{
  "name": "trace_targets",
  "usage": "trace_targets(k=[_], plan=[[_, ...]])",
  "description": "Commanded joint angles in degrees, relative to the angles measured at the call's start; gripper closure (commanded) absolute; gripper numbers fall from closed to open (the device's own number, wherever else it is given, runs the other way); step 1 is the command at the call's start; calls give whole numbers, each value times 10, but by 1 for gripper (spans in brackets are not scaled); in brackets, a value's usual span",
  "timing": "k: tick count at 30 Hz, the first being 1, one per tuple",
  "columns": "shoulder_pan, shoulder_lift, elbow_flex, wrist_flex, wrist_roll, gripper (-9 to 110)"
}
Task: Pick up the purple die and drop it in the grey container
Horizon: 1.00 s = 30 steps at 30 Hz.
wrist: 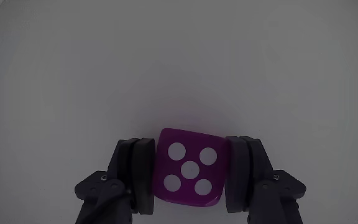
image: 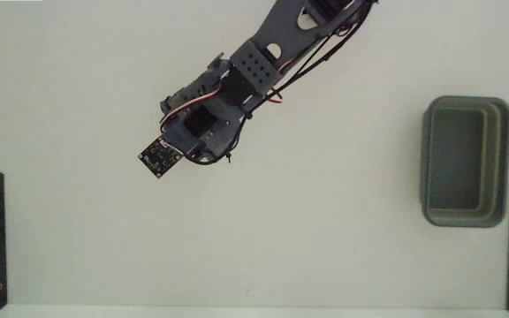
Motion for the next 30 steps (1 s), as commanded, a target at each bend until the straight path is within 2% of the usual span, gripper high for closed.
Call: trace_targets(k=[1,22,30], plan=[[3,12,7,-3,3,38],[3,14,3,2,3,40],[3,30,-58,80,3,40]])
